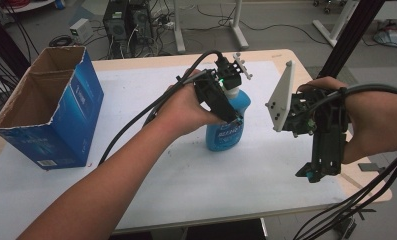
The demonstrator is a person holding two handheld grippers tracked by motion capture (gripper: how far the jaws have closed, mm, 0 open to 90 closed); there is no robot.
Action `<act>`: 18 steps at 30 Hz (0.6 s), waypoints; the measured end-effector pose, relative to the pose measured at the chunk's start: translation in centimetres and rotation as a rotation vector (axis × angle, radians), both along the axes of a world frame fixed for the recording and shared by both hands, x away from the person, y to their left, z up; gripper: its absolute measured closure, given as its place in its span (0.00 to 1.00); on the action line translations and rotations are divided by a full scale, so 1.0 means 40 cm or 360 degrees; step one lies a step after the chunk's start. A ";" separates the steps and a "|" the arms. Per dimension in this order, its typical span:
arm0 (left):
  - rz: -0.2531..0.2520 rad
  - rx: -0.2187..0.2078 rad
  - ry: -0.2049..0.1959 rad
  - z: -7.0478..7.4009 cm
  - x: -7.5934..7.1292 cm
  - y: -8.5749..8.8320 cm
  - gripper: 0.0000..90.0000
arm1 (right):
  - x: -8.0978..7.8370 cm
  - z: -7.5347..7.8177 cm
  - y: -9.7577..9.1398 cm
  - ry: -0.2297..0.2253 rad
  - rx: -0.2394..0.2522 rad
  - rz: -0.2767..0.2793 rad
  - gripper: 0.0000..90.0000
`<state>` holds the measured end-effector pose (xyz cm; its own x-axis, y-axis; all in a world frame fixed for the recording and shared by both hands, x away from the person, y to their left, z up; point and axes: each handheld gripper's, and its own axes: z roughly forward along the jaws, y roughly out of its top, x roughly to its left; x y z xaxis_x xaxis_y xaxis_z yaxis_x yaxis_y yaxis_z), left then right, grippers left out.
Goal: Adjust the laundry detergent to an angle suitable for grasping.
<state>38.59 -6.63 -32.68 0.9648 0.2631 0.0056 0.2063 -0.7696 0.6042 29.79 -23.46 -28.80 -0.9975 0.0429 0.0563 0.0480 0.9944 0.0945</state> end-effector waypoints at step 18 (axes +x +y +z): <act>-0.0093 0.0029 -0.0003 0.100 -0.010 0.119 0.47 | 0.000 -0.003 0.043 -0.0001 -0.0005 0.0041 0.01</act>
